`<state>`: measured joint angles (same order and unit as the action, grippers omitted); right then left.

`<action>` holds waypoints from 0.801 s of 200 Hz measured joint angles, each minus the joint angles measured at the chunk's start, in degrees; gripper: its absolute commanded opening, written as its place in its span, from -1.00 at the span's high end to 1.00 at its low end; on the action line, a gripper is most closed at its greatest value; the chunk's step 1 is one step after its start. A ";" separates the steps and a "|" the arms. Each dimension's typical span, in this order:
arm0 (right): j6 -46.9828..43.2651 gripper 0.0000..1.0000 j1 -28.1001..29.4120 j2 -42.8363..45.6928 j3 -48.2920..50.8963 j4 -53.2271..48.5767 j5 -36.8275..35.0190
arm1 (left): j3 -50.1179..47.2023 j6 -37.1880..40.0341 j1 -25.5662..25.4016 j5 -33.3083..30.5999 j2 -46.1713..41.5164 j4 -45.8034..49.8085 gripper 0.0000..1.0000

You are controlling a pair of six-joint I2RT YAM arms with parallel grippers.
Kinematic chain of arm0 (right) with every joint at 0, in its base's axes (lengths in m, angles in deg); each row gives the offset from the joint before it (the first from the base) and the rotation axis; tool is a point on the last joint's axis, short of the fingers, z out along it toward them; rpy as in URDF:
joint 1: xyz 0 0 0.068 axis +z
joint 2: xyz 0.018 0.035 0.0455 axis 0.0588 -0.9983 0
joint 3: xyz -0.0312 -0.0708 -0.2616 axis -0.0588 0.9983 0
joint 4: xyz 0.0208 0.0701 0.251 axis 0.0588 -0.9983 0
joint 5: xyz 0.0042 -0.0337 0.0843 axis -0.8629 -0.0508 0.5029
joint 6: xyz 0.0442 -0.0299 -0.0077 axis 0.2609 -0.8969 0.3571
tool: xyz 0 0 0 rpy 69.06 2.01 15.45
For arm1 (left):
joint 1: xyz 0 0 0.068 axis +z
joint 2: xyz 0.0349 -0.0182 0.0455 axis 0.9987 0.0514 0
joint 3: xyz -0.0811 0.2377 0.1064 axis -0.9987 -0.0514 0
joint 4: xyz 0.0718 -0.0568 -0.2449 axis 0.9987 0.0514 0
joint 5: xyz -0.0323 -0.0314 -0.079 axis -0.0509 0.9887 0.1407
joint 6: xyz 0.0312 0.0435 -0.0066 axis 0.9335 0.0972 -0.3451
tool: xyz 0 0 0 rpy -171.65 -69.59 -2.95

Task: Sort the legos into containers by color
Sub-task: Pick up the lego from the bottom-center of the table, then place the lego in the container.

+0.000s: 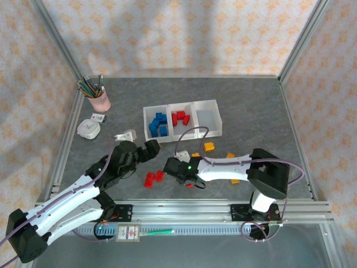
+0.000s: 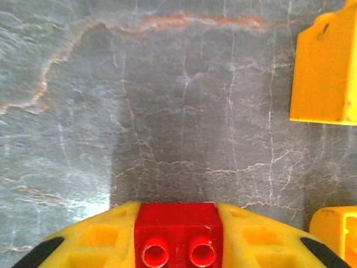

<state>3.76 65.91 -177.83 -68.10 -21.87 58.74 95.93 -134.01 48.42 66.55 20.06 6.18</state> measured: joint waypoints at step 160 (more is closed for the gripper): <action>-16.44 0.36 -28.81 -17.49 -34.27 5.62 -1.07 | 7.69 7.21 3.78 -6.16 4.48 -0.57 -0.98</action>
<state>-12.68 37.10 -195.32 -102.38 -16.26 57.67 103.62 -126.80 52.20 60.39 24.54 5.61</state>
